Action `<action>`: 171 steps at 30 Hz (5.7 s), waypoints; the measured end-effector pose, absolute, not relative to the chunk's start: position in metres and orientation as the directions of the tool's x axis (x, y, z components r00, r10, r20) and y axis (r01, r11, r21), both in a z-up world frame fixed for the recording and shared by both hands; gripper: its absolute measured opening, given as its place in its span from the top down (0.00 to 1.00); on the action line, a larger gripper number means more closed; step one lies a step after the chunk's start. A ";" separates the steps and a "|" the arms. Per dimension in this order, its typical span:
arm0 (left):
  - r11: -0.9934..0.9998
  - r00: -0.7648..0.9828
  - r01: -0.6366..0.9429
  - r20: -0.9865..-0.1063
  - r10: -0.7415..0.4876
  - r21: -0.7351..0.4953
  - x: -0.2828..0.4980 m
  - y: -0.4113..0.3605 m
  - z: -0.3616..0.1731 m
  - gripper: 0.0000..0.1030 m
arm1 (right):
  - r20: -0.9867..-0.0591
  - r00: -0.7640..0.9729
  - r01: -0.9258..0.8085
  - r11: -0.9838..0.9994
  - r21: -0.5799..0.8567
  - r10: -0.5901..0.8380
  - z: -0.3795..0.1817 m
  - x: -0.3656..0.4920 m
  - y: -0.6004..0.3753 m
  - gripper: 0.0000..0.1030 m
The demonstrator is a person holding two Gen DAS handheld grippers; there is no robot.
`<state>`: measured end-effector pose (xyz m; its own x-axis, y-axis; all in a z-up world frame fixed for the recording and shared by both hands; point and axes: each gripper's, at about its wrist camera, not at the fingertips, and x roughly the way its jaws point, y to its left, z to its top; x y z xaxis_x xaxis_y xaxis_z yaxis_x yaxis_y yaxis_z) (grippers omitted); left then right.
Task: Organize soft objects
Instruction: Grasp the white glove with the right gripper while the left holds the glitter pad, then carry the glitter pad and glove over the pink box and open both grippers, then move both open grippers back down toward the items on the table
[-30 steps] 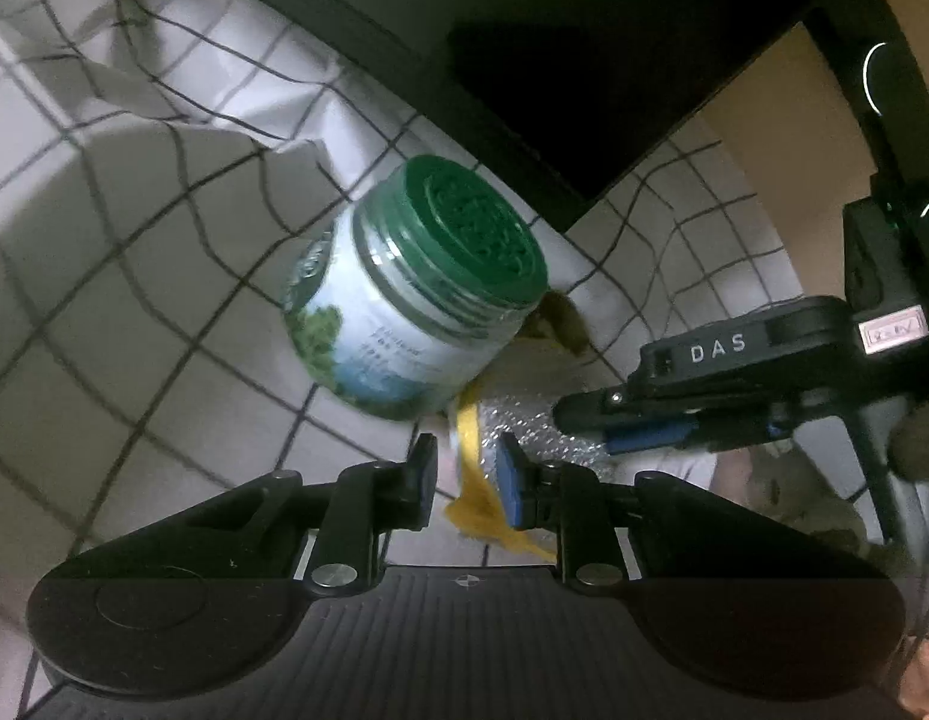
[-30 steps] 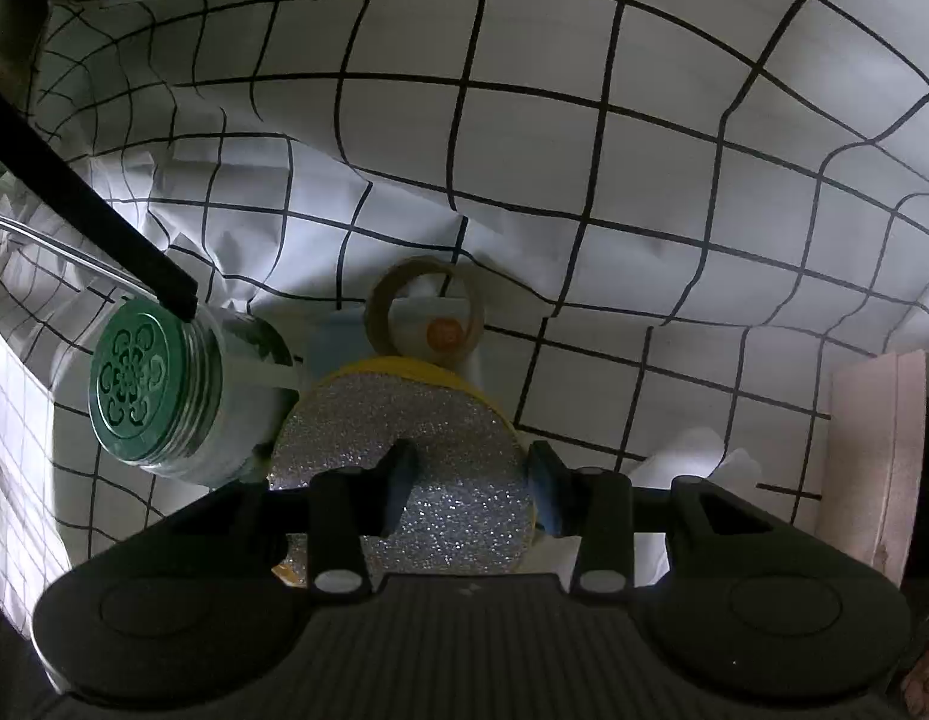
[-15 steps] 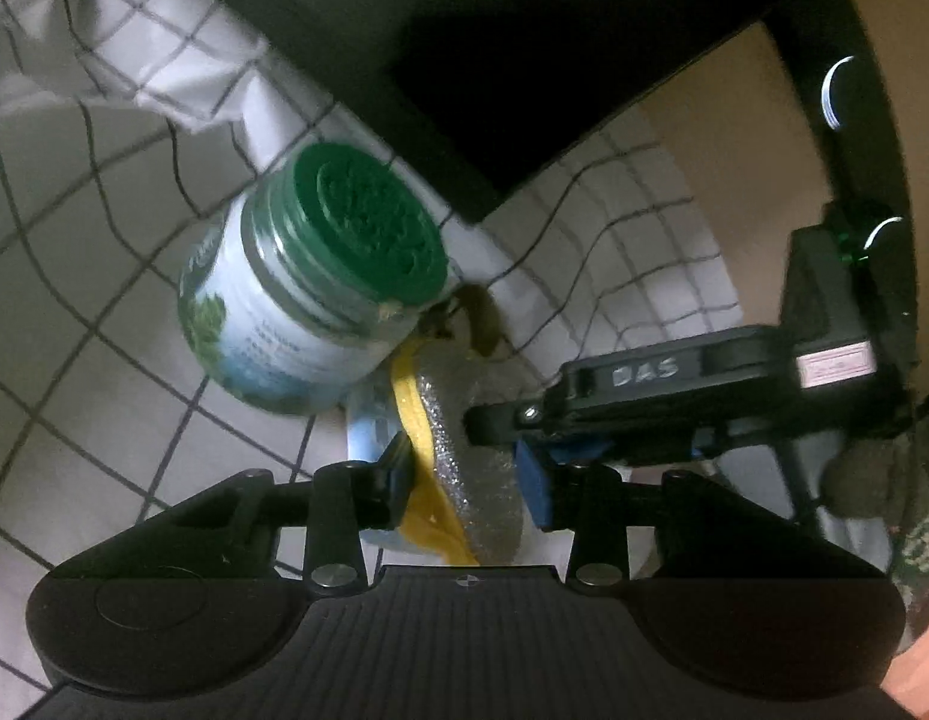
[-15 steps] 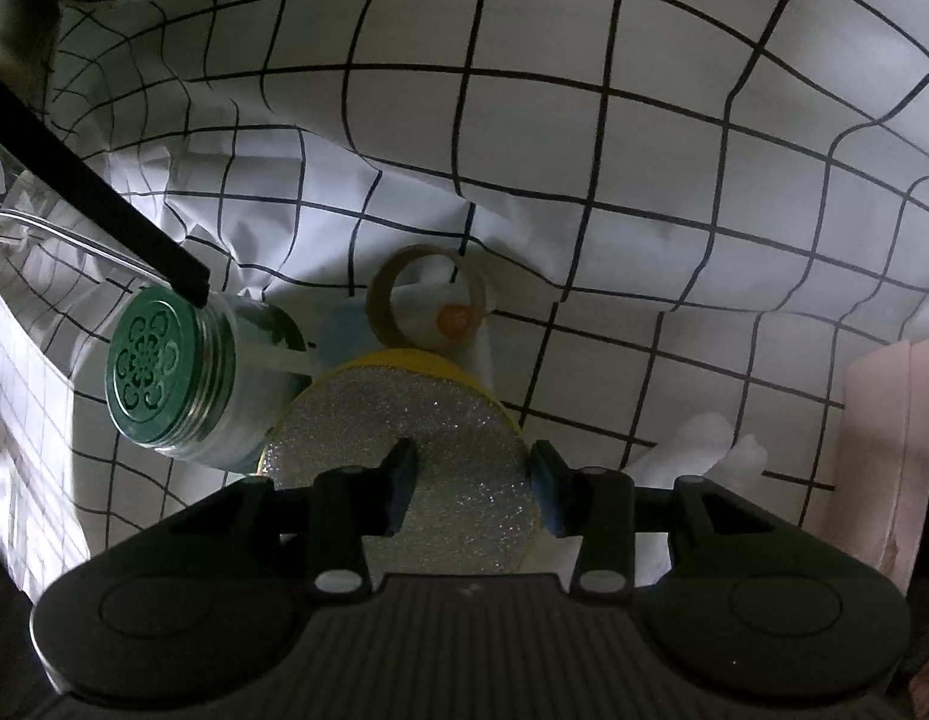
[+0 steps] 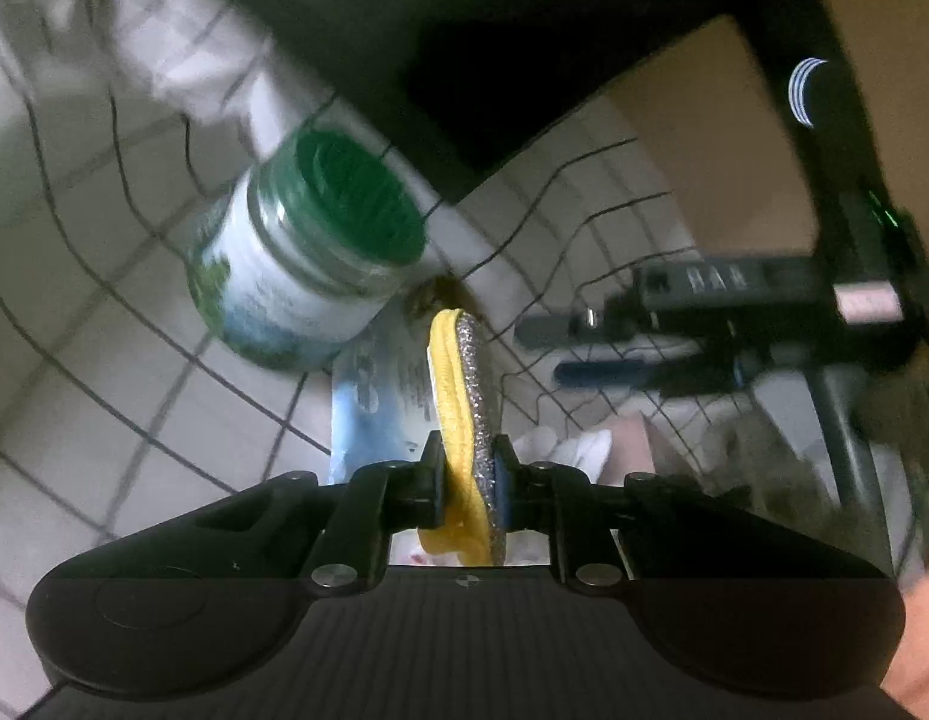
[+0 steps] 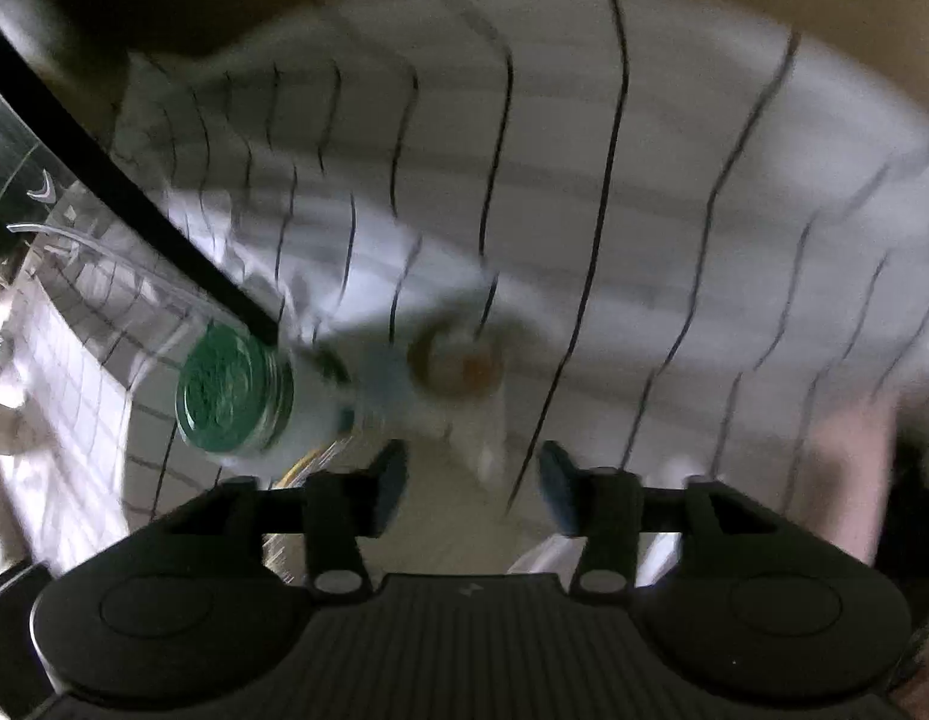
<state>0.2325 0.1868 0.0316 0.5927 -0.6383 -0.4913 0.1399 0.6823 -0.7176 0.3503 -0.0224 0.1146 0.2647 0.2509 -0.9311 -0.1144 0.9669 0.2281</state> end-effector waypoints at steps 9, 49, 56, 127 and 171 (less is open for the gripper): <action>0.843 0.712 0.097 -0.555 -0.430 -0.529 0.169 0.235 0.066 0.83 | -0.969 0.164 -0.235 0.961 0.143 0.184 0.103 0.353 0.002 0.39; 0.865 0.829 -0.085 -0.517 -0.214 -0.494 0.085 0.284 0.094 0.83 | -0.967 0.201 -0.594 0.804 0.005 0.154 0.130 0.288 0.050 0.94; 0.901 0.852 -0.023 -0.480 -0.209 -0.433 0.110 0.285 0.153 0.83 | -0.849 0.362 -0.488 0.854 0.180 0.385 0.233 0.277 0.009 0.94; 0.700 0.608 0.477 -0.376 -0.699 -0.531 0.185 0.069 0.165 0.79 | -0.798 0.602 0.301 0.918 0.260 0.028 0.141 0.188 -0.261 0.70; 0.962 0.613 0.029 -0.755 -0.233 -0.273 0.140 0.246 0.045 0.79 | -0.903 0.416 0.168 0.967 0.192 0.107 0.050 0.363 0.002 0.69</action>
